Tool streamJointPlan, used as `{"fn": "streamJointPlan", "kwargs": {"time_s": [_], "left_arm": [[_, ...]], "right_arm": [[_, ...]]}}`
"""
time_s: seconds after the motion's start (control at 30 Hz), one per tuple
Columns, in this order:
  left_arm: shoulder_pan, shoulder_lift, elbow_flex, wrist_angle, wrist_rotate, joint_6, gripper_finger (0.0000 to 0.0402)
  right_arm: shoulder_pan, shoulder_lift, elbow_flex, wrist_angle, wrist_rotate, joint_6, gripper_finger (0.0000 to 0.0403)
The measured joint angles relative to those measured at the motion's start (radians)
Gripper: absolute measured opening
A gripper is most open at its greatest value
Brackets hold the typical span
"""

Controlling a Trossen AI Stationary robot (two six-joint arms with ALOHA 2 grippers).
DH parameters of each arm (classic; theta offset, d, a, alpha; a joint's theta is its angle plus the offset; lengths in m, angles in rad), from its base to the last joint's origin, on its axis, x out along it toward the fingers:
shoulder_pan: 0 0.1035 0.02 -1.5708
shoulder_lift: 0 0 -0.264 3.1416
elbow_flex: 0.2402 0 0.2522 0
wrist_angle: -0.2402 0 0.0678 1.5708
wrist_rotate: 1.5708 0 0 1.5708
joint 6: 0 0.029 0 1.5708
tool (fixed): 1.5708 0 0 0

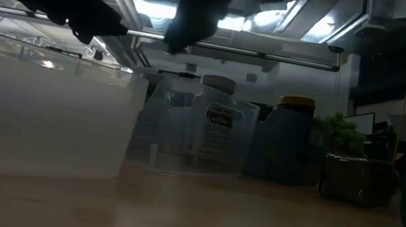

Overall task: Sort spices by type
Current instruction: Put the green seasoning bottle into the bottom transparent bin

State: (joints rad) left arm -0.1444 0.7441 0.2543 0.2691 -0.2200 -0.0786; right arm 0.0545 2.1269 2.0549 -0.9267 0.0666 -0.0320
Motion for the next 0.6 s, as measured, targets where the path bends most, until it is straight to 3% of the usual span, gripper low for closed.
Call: {"fn": "streamJointPlan", "kwargs": {"time_s": [0.3,0.47,0.6], "left_arm": [[0.0,0.0,0.0,0.0,0.0,0.0,0.0155],[0.0,0.0,0.0,0.0,0.0,0.0,0.0155],[0.0,0.0,0.0,0.0,0.0,0.0,0.0155]], "right_arm": [[0.057,-0.002,0.151,-0.258,-0.273,0.234,0.0299],[0.148,-0.002,0.151,-0.402,-0.256,0.27,0.0299],[0.231,0.0,0.141,-0.51,-0.161,0.318,0.0299]]}}
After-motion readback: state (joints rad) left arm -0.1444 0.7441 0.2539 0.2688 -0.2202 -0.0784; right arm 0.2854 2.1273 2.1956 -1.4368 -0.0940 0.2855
